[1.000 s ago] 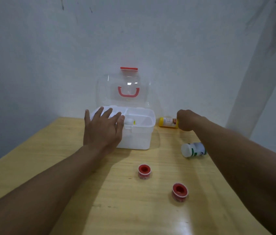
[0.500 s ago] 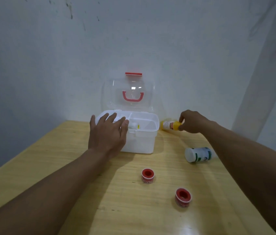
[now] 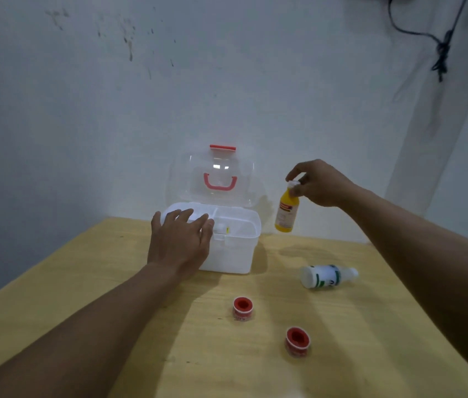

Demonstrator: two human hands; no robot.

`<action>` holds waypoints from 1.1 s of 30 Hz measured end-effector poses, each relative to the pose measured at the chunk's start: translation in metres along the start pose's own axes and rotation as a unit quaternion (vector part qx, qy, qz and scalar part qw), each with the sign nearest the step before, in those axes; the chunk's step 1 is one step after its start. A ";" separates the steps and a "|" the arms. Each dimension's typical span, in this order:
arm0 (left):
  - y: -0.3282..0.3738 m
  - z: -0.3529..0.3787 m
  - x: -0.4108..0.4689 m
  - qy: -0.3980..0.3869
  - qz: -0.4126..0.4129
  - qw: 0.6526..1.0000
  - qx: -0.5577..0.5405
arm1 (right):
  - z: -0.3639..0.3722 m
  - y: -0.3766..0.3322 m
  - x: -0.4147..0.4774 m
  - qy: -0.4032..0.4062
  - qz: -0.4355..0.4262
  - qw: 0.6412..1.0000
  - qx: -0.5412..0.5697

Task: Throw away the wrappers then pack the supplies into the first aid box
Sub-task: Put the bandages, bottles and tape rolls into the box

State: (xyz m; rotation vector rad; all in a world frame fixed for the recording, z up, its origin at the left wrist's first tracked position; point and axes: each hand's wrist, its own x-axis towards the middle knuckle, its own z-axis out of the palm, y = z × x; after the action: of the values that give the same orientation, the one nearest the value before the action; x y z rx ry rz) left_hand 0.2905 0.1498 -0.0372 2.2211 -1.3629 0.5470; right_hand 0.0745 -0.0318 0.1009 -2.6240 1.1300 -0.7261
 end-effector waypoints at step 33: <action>-0.008 -0.004 0.003 -0.027 0.002 0.999 -0.021 | 0.089 -0.053 0.012 -0.094 -0.061 0.994 -0.019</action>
State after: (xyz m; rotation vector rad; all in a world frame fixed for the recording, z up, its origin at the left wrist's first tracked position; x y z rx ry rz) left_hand 0.2986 0.1528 -0.0338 2.2148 -1.3944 0.4599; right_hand 0.1597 -0.0056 0.0478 -2.7447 0.9482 -0.4689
